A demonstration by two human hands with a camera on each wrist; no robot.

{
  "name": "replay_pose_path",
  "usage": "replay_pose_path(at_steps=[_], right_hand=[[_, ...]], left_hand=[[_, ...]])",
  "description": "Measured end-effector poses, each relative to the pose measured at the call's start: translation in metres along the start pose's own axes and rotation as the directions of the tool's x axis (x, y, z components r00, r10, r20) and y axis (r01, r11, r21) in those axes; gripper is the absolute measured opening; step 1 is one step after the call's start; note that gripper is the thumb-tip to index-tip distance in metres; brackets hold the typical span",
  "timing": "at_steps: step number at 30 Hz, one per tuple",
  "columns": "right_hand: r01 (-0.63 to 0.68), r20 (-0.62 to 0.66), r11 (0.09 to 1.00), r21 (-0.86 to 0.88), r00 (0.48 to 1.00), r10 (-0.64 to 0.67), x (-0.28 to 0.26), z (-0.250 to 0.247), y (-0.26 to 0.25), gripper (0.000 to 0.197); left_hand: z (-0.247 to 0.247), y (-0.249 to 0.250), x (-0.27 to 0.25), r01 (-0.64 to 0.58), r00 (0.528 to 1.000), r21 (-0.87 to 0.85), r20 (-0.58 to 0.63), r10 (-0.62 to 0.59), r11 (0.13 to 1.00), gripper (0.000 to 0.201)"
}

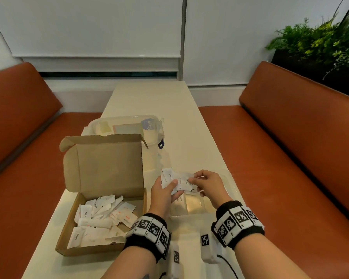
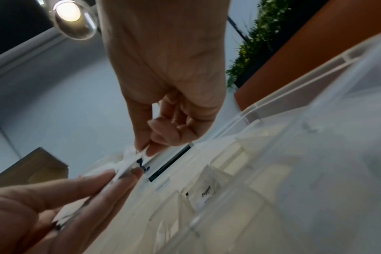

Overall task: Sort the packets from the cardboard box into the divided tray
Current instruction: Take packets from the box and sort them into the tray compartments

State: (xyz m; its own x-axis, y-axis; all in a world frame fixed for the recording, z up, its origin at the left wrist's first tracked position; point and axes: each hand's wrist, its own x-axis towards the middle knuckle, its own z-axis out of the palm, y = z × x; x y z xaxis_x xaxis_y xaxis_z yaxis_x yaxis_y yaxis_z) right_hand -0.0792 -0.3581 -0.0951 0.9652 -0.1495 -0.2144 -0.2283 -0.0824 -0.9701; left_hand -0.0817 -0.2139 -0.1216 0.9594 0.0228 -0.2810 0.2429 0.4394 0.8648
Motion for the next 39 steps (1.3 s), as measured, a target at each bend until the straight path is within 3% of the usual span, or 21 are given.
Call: replay_pose_path(at_steps=[6, 12, 16, 19, 23, 26, 30, 39], right_hand=[[-0.007, -0.136, 0.975, 0.223, 0.990, 0.038, -0.002, 0.006, 0.004, 0.020], [-0.022, -0.150, 0.983, 0.184, 0.987, 0.050, -0.003, 0.010, 0.012, 0.024], [-0.007, -0.040, 0.999, 0.051, 0.999, 0.009, -0.002, 0.009, 0.008, 0.017], [0.087, 0.018, 0.984, -0.155, 0.996, -0.085, 0.004, 0.006, -0.002, 0.029], [0.138, 0.153, 0.917, -0.375, 0.985, -0.085, 0.012, 0.000, -0.012, 0.012], [0.096, 0.107, 0.888, -0.449, 0.993, -0.054, 0.018, -0.005, -0.009, 0.009], [0.042, 0.019, 0.784, -0.620, 0.999, -0.039, 0.023, -0.004, -0.002, 0.024], [0.155, 0.126, 0.378, -0.913, 0.987, -0.099, 0.032, 0.011, 0.004, 0.020]], left_hand=[[0.003, 0.000, -0.002, 0.004, 0.999, 0.036, 0.043, -0.005, 0.999, 0.027], [0.006, 0.007, 0.000, -0.028, 0.998, 0.036, 0.055, 0.026, 0.999, 0.032], [0.001, 0.009, 0.004, -0.059, 0.998, 0.112, 0.019, 0.057, 0.992, 0.034], [-0.002, 0.008, 0.006, -0.056, 0.998, 0.188, 0.045, 0.048, 0.981, 0.036], [-0.005, 0.005, 0.008, -0.077, 0.997, 0.189, 0.015, 0.076, 0.979, 0.030], [-0.009, 0.001, 0.012, -0.098, 0.993, 0.119, -0.053, 0.104, 0.988, 0.027], [-0.017, -0.006, 0.016, -0.080, 0.992, 0.142, -0.086, 0.093, 0.987, 0.023], [-0.021, -0.008, 0.020, -0.063, 0.996, 0.155, -0.059, 0.073, 0.986, 0.024]])
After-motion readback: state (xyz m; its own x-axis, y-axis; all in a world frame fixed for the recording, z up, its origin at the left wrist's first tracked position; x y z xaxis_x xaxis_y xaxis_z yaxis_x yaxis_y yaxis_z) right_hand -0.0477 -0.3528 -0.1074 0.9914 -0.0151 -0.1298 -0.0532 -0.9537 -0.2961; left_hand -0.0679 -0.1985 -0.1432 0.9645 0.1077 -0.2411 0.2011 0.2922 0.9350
